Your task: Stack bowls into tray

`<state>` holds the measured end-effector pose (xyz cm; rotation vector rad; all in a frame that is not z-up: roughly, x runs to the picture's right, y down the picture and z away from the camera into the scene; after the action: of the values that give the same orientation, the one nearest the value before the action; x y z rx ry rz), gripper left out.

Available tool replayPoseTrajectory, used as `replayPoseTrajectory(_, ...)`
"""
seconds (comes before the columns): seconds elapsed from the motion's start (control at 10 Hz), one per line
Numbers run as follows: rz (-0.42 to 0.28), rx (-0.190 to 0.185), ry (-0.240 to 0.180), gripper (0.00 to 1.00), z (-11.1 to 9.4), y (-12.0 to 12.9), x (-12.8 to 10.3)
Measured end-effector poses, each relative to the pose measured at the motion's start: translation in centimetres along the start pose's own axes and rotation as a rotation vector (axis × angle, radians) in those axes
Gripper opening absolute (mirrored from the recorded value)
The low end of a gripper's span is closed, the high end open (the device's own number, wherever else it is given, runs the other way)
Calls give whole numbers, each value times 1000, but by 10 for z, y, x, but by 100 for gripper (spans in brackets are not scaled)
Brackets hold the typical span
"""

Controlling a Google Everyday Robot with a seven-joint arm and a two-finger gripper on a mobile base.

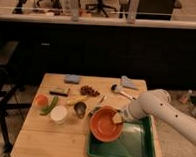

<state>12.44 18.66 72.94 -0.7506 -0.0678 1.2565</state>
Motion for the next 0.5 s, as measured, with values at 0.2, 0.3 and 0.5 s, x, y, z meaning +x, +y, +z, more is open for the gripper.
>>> replayPoseTrajectory(0.2,28,-4,-7,0,-2,-10,8)
replayPoseTrajectory(0.3,44,-9,-7,0,0,-14,12)
replayPoseTrajectory(0.5,75,-21,-7,0,5,-25,20)
